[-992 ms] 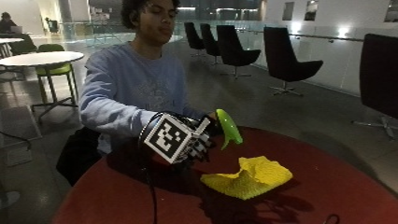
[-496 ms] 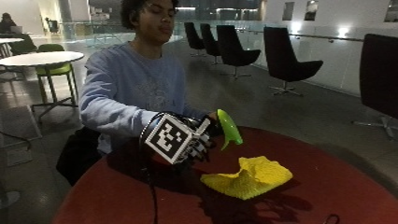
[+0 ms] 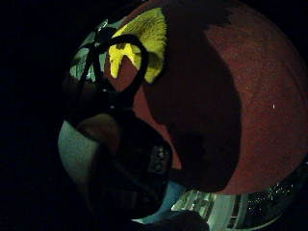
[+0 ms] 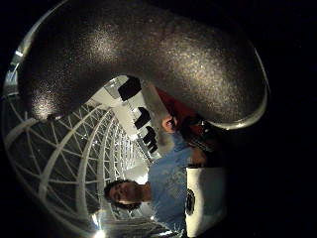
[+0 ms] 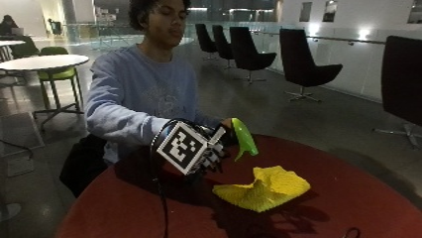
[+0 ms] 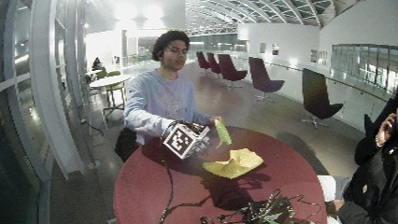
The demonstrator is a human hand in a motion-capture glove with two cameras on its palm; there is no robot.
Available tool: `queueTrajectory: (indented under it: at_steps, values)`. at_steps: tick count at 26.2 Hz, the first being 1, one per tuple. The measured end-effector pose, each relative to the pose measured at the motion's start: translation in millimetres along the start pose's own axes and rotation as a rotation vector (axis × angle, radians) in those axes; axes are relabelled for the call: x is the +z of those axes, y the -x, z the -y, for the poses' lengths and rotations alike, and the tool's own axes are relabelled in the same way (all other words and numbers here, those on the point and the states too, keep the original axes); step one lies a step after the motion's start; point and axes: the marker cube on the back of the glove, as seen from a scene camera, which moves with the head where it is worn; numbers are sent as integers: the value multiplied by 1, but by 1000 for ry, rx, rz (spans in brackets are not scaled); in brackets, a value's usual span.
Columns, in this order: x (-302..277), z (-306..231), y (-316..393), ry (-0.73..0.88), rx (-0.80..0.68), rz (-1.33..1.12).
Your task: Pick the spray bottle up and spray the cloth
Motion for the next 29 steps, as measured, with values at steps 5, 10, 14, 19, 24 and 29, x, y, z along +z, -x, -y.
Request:
queueTrajectory:
  at_steps: [5, 10, 14, 19, 24, 29]
  values:
    - [4, -1, 1, 13, -4, -2]
    - [6, -3, 2, 25, -8, -3]
    - [11, -4, 9, 3, -57, 19]
    - [33, -9, 38, -30, -260, 106]
    - [84, -8, 85, -88, -568, 215]
    - [149, 0, 129, -119, -810, 238]
